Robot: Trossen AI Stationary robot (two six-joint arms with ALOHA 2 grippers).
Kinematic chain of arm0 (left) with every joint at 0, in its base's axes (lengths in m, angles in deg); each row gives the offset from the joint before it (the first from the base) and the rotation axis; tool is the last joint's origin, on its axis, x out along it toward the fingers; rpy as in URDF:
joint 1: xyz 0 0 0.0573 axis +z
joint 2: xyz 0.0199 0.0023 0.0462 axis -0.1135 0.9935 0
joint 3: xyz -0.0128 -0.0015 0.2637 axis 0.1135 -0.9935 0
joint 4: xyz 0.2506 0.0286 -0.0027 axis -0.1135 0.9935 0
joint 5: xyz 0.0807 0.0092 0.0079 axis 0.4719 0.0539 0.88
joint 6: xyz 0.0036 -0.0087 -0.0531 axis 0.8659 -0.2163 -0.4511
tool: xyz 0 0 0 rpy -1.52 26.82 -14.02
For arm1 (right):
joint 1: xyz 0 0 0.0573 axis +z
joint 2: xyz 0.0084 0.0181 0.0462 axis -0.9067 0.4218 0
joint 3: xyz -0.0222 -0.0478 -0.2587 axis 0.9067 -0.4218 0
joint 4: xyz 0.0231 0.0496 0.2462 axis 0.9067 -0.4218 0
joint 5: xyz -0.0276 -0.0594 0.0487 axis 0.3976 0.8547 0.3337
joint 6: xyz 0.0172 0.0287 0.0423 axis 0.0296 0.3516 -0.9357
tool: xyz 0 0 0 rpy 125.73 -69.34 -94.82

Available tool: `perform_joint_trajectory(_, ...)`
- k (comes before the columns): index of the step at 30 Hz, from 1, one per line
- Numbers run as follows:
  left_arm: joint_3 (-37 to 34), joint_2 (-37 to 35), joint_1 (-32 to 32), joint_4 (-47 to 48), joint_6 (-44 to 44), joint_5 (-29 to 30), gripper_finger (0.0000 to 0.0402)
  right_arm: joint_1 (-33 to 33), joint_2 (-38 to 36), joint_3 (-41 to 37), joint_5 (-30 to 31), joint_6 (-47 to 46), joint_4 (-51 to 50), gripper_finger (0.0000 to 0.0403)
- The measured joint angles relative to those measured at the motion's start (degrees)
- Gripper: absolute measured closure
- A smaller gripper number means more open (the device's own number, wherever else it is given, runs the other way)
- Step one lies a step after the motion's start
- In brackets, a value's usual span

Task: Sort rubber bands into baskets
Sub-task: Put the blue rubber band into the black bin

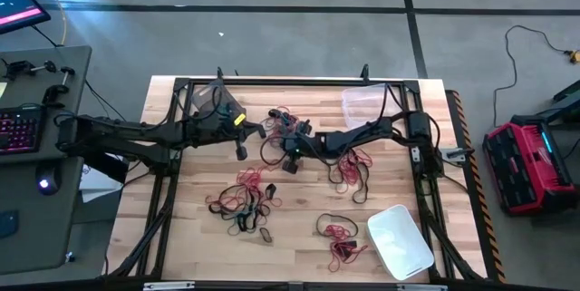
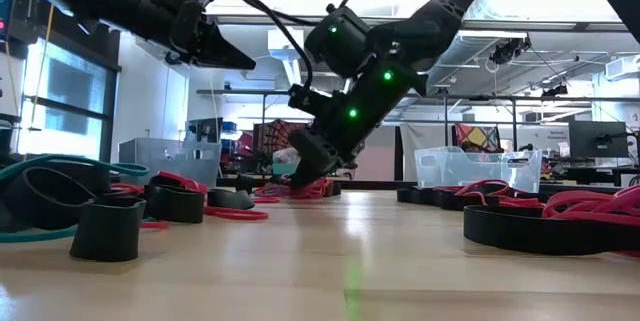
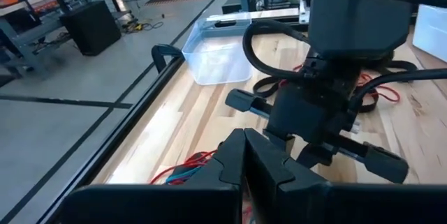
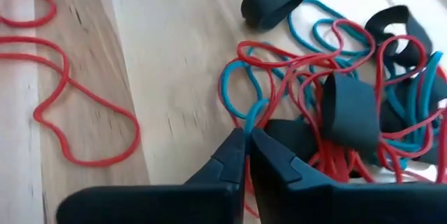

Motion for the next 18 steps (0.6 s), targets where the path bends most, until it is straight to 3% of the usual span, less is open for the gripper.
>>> perform_joint_trajectory(7, 0.0, -5.4, 0.0, 0.4, 0.0, 0.4, 0.0401, 0.2, -1.6, 6.9, 0.1, 1.2, -9.0, 0.0399)
perform_joint_trajectory(14, 0.0, -12.6, 0.0, 6.7, -0.2, 0.6, 0.0401, 0.2, -1.6, 16.9, 0.5, 3.3, -21.2, 0.0399)
perform_joint_trajectory(18, 0.0, -15.3, 0.0, 9.2, -0.2, 0.6, 0.0401, 0.2, -1.6, 21.5, 0.6, 6.0, -23.4, 0.0402)
